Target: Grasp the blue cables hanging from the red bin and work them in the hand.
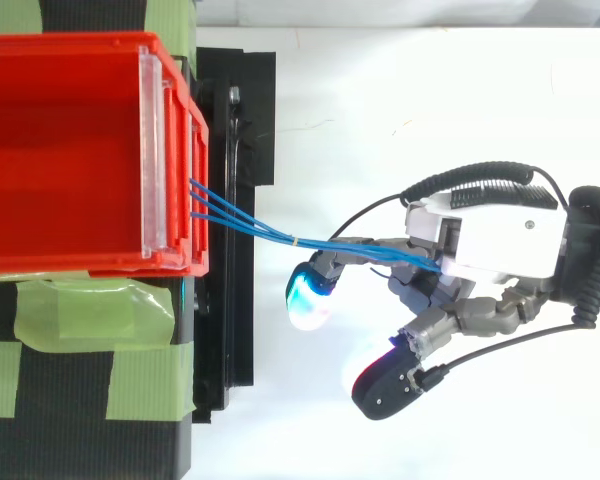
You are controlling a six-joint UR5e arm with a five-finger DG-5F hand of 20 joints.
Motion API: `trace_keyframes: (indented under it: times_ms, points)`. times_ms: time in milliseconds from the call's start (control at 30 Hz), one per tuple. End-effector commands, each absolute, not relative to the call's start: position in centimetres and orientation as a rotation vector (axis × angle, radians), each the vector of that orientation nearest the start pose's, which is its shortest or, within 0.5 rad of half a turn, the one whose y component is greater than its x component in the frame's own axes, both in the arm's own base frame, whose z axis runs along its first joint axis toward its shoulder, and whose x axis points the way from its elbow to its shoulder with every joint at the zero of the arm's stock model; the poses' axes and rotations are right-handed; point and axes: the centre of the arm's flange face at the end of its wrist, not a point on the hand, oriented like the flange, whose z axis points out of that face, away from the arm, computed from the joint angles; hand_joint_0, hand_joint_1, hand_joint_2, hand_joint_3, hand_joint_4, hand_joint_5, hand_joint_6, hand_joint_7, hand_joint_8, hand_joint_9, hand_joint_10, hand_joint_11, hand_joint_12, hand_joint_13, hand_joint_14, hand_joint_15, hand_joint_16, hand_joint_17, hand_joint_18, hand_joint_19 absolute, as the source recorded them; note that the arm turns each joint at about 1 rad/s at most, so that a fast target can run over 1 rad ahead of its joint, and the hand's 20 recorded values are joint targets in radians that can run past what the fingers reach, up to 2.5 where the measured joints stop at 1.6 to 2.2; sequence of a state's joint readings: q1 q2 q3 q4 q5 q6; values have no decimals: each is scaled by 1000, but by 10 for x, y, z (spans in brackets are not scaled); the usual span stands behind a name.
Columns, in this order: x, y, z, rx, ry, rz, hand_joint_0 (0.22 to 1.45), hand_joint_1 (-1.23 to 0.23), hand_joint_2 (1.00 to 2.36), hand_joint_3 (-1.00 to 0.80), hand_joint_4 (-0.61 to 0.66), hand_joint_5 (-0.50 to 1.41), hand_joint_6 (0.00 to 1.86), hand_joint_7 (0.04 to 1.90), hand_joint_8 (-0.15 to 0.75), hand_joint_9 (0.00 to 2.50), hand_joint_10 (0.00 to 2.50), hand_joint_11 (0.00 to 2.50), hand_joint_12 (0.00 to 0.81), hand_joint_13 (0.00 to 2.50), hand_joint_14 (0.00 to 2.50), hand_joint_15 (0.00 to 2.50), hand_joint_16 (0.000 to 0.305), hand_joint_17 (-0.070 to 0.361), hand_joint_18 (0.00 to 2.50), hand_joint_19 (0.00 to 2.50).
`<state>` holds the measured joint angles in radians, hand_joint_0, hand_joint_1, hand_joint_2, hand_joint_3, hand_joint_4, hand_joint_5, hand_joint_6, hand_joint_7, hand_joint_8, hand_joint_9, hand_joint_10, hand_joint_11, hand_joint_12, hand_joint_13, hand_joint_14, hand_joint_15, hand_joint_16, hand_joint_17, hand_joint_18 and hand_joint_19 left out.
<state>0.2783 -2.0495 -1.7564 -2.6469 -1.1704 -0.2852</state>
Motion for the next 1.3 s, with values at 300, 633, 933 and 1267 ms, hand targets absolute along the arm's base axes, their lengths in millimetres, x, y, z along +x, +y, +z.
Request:
trace_keyframes:
  times_ms: [300,633,933,1267]
  points:
    - [603,-6,184,1118,1403,798,724,-561,1002,-932,388,249,15,1050,548,1802,2500,2500,746,2092,2500,1973,250,188,2500,673]
    - [603,-7,184,1119,1402,797,723,-560,1003,-928,384,250,14,1048,549,1801,2500,2500,739,2084,2500,1982,248,186,2500,676]
    - [603,-7,184,1119,1402,797,724,-559,1002,-927,388,251,15,1045,545,1799,2500,2500,739,2081,2500,1979,248,186,2500,673]
    - [603,-6,184,1118,1403,798,724,-557,1003,-925,387,251,14,1040,546,1798,2500,2500,741,2080,2500,1978,248,186,2500,673]
